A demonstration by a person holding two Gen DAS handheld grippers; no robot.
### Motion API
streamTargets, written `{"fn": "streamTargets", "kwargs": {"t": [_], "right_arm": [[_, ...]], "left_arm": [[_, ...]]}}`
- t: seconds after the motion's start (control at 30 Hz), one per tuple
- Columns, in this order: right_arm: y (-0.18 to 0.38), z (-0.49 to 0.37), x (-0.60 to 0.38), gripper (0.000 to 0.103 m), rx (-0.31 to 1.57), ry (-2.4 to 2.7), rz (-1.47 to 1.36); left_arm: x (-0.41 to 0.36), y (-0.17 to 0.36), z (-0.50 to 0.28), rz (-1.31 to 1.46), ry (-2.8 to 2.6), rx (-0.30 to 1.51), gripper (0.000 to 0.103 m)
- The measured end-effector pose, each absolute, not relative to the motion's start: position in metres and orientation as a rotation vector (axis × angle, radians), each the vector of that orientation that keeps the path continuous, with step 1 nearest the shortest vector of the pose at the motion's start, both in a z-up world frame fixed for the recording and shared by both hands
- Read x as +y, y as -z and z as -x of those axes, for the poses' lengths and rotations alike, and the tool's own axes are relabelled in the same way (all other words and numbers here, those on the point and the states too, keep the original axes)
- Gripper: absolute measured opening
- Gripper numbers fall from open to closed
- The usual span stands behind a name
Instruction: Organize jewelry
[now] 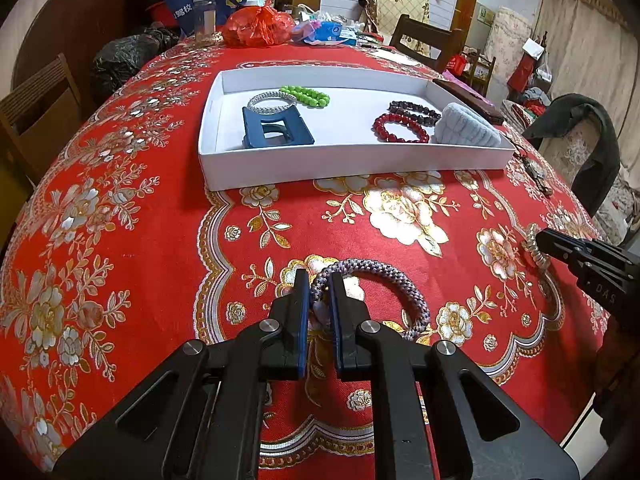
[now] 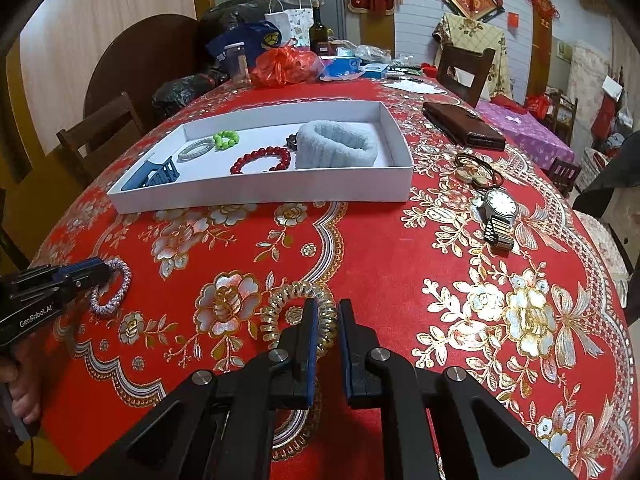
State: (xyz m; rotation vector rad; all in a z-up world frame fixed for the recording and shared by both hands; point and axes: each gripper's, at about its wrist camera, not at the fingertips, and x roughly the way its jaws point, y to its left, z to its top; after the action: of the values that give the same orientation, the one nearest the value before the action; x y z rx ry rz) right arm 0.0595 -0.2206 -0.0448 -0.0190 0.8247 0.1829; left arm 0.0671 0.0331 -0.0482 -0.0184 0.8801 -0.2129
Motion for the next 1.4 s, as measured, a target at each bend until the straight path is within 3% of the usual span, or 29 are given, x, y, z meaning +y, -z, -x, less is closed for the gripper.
{"fn": "streamTargets", "kwargs": {"t": [1.4], "right_arm": [[0.0439, -0.0599, -0.2157, 0.009, 0.822, -0.097, 0.067]], "left_arm": [[0.0359, 0.0472, -0.0660, 0.033, 0.217, 0.880, 0.008]]}}
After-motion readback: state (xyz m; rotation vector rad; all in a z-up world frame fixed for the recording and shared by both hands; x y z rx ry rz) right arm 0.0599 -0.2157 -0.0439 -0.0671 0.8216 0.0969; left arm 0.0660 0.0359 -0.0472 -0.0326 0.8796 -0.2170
